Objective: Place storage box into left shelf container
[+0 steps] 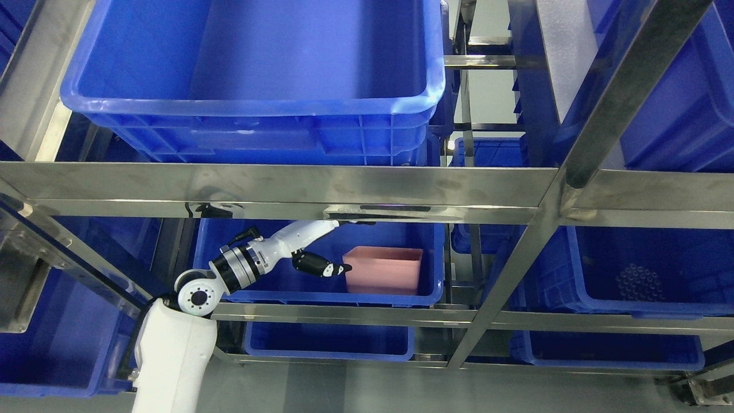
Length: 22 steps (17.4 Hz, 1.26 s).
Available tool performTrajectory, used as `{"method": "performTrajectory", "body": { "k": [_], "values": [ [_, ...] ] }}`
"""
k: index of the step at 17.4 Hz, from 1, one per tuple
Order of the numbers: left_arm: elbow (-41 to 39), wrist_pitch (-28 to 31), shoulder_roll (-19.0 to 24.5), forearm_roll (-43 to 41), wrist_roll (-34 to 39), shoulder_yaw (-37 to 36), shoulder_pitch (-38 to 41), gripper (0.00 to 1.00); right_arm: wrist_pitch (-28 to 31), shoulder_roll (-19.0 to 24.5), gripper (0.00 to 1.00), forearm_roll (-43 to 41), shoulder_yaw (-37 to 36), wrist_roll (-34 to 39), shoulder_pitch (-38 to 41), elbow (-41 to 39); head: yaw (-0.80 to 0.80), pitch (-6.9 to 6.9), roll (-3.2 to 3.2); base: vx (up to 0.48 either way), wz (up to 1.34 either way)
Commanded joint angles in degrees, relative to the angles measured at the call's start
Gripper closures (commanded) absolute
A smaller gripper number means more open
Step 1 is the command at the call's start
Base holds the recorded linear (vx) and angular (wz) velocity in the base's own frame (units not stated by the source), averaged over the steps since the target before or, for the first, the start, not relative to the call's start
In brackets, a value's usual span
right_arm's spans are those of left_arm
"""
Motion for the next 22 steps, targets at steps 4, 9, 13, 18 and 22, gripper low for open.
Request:
{"method": "performTrajectory", "body": {
  "k": [4, 9, 13, 18, 22],
  "values": [
    [-16.29, 16.56, -1.37, 30.39, 17.01, -0.63, 11.26, 0.0, 0.02, -1.0, 0.0, 0.09, -0.27, 0.0, 0.53, -1.0, 0.0, 0.0, 0.0, 0.0, 0.0],
    [-33.28, 17.98, -1.37, 31.38, 34.68, -2.72, 25.23, 0.0, 0.02, -1.0, 0.0, 0.09, -0.27, 0.0, 0.53, -1.0, 0.0, 0.0, 0.0, 0.0, 0.0],
    [-33.11, 17.97, -1.37, 31.37, 37.79, -4.05, 28.68, 0.0, 0.02, -1.0, 0.0, 0.09, -0.27, 0.0, 0.53, -1.0, 0.0, 0.0, 0.0, 0.0, 0.0],
    [-33.03, 19.81, -1.37, 31.37, 37.7, -3.79, 29.56, 0.0, 0.02, -1.0, 0.0, 0.09, -0.27, 0.0, 0.53, -1.0, 0.0, 0.0, 0.0, 0.0, 0.0],
    [-33.03, 20.35, -1.37, 31.37, 37.53, -3.79, 29.56, 0.0, 0.02, -1.0, 0.0, 0.09, -0.27, 0.0, 0.53, -1.0, 0.0, 0.0, 0.0, 0.0, 0.0]
  ]
}}
